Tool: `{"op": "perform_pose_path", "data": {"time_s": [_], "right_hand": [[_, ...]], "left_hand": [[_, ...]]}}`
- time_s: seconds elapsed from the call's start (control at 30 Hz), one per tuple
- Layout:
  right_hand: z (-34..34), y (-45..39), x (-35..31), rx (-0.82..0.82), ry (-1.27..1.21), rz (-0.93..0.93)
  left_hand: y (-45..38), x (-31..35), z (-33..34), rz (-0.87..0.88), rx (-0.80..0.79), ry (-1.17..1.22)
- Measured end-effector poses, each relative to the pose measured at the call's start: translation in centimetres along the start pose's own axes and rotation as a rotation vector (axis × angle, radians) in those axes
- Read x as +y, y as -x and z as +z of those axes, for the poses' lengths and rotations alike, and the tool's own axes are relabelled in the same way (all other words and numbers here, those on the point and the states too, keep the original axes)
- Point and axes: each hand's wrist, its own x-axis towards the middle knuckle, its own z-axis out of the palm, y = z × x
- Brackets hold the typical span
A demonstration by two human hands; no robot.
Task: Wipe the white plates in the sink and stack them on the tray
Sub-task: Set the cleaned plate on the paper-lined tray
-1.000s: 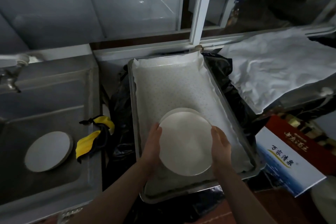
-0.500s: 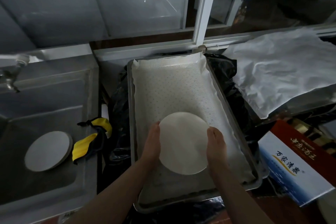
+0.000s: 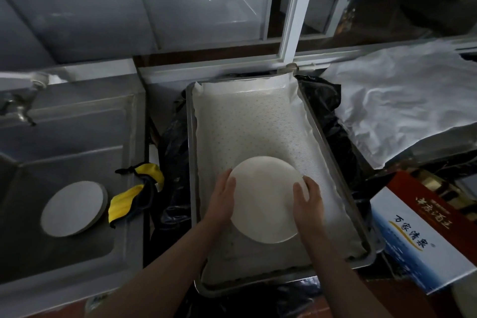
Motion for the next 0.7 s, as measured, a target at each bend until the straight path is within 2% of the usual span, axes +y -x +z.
{"op": "perform_pose_path", "data": {"time_s": [0.2, 0.3, 0.4, 0.53, 0.7], "right_hand": [[0.0, 1.4, -0.4, 0.049, 0.079, -0.11], [0.6, 3.0, -1.1, 0.05, 0.122, -0.204], [2.3, 4.7, -2.2, 0.013, 0.115, -0.234], [5.9, 7.5, -3.9, -0.055, 0.112, -0.302], [12.3, 11.6, -6.3, -0.176, 0.116, -0.327]], "left_hand": [[0.7, -0.3, -1.7, -0.006, -0.027, -0.158], [1.4, 0.7, -3.3, -0.046, 0.037, 0.022], [2.3, 1.7, -6.0, 0.036, 0.009, 0.119], [3.5, 1.4, -10.8, 0.105, 0.002, 0.056], [3.1, -1.8, -18.1, 0.05, 0.08, 0.055]]}}
